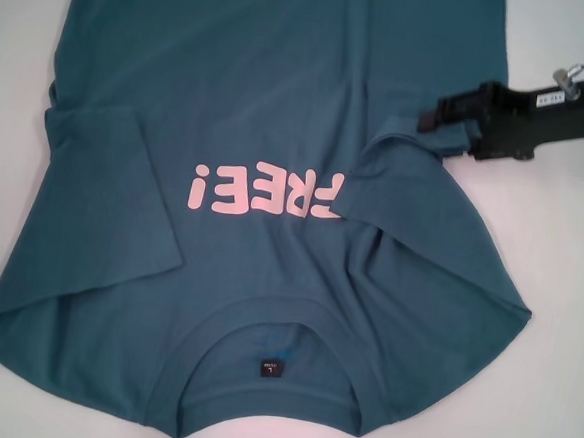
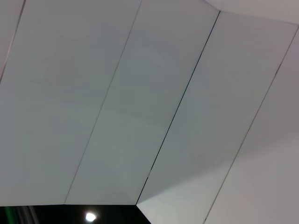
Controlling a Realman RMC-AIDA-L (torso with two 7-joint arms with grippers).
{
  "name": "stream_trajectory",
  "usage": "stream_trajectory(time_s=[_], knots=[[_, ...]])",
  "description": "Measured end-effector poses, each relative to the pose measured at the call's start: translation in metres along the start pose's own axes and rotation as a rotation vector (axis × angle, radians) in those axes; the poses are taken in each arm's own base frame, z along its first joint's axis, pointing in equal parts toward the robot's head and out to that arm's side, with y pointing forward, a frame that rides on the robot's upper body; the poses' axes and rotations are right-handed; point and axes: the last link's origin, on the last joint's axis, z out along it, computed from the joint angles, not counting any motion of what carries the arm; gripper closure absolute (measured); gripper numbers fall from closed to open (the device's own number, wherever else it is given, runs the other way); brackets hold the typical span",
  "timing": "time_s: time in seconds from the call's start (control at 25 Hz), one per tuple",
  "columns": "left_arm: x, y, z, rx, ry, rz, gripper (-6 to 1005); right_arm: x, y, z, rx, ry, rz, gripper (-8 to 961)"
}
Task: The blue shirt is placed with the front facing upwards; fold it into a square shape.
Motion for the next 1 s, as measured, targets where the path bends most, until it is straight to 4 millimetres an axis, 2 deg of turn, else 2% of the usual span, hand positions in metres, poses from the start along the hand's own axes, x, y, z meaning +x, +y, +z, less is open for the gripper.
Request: stream_trajectory(time_s=[0.32, 0.52, 0.72, 0.88, 1.0], knots=[[0.001, 0.000, 0.002, 0.004, 0.020, 0.002, 400, -0.028, 0.026, -0.004, -0.107, -0.159, -0.088, 294], [0.000, 0.000, 0.002, 0.011, 0.032, 0.008, 399, -0.037, 0.032, 0.020, -0.060, -0.248, -0.158, 287], [0.000, 0.000, 0.002, 0.012, 0.035, 0.011, 399, -0.037, 0.050, 0.034, -0.018, -0.195, -0.290, 279], [0.001, 0.000, 0.001, 0.013, 0.040, 0.012, 399, -0.041, 0.054, 0.026, -0.027, -0.209, -0.313, 273], [0.000, 0.000, 0.000, 0.017, 0.041, 0.007, 399, -0.042, 0.055, 0.006, -0.085, -0.227, -0.369, 269]])
